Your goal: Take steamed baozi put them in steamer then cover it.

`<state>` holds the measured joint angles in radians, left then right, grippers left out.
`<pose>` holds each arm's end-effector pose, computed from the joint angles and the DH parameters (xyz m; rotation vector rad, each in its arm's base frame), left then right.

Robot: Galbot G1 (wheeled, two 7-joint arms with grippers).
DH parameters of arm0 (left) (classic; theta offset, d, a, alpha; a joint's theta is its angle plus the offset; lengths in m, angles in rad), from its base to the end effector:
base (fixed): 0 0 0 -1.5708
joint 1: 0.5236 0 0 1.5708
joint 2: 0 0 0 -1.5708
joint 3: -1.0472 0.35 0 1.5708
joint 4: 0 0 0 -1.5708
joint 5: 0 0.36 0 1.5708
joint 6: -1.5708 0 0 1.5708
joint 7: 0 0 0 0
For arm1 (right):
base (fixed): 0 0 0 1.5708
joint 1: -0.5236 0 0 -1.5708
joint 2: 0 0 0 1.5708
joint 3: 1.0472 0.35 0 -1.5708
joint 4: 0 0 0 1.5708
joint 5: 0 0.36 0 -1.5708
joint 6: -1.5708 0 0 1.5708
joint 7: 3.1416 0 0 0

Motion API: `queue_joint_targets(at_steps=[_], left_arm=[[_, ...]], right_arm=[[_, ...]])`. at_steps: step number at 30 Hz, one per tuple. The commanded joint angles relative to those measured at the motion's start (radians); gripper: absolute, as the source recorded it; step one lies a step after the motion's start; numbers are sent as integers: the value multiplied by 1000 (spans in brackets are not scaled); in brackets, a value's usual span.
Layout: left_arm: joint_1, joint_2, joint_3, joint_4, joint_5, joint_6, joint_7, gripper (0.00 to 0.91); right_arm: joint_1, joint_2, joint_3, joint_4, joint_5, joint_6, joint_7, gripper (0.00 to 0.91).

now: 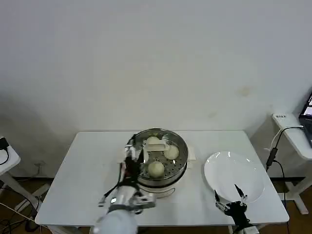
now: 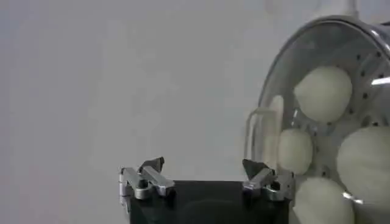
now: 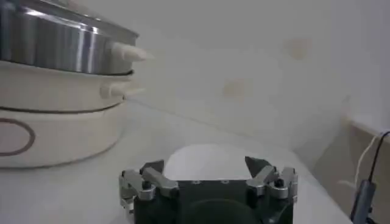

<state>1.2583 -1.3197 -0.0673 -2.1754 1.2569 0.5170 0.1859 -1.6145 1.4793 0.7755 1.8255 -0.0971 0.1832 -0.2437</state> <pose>0.2237 -0.0903 -0.2251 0.1058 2.4922 1.8366 0.1500 -0.1102 -0.3924 0.1307 -2.9483 0.4126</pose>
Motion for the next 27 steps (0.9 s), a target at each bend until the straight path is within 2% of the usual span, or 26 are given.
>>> queue_joint_targets(at_steps=[1, 2, 7, 14, 20, 27], left_arm=[[331, 110, -659, 82, -1339, -486, -354, 907], [349, 108, -694, 105, -1434, -534, -364, 907], [436, 76, -730, 120, -1498, -551, -372, 907], [526, 43, -725, 153, -1511, -624, -377, 907], [542, 29, -701, 157, -1510, -625, -364, 907], [529, 8, -663, 154, -1489, -617, -362, 907]], right_arm=[[-21, -20, -11, 29, 48, 16, 5, 907], [-25, -21, -17, 34, 52, 16, 5, 907], [-39, -26, -32, 52, 65, 13, 4, 907], [-79, -68, -20, 87, 164, -33, -20, 907], [-130, -100, -15, 133, 284, -101, -51, 907], [-165, -114, -23, 202, 312, -183, -48, 907]])
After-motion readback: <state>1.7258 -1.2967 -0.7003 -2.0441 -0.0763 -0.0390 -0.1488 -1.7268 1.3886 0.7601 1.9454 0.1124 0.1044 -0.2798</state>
